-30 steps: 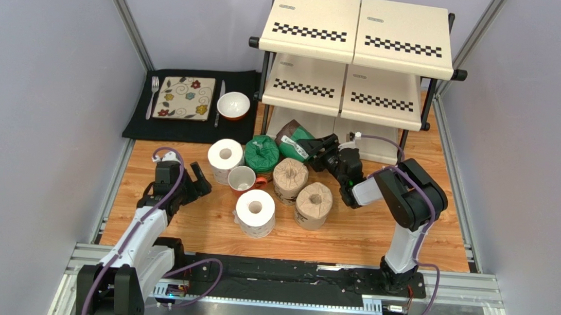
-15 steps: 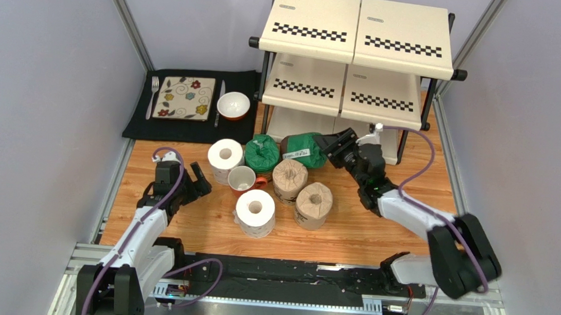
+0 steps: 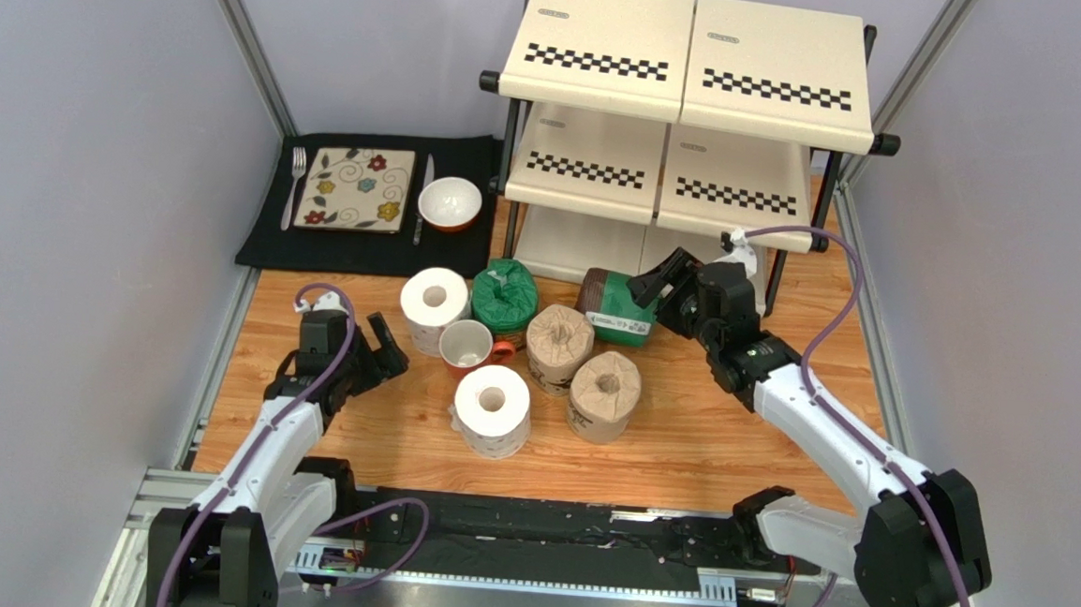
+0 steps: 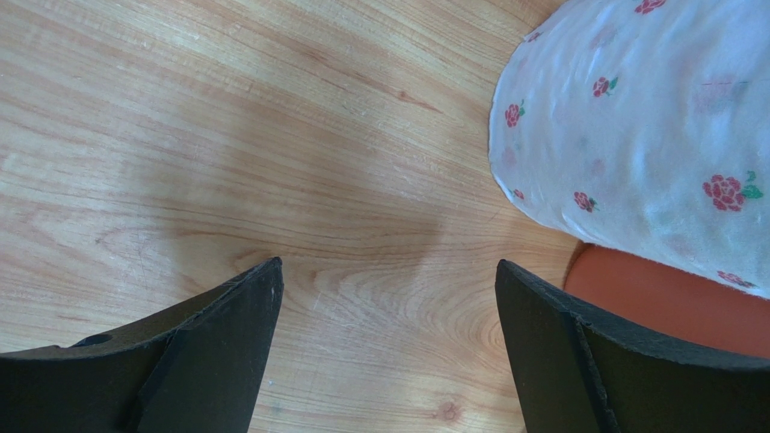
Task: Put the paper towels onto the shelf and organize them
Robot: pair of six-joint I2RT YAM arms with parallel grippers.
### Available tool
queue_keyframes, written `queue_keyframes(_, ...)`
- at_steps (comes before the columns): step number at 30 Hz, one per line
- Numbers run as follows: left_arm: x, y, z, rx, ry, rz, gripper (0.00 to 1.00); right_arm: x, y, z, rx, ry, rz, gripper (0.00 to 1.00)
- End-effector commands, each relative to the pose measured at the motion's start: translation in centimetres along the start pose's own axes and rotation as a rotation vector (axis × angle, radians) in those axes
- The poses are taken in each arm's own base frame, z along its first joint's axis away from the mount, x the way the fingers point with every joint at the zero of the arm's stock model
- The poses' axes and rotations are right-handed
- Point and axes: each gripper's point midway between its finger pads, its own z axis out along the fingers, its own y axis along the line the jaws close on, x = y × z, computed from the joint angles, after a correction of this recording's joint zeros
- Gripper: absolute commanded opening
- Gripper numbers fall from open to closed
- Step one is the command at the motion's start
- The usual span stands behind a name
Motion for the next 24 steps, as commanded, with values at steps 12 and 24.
queue_keyframes(12,-1.4,-0.7,-0.3,0.021,-0.031,0.011,0.96,-0.3,-7.0,0.6,-0.051,0.079,0.137,0.87)
queue_keyframes(24,-1.3,-0.6,-0.3,0.017,-0.029,0.01,0.96,0.5,-4.5,1.1,-0.303,0.147,0.185,0.87)
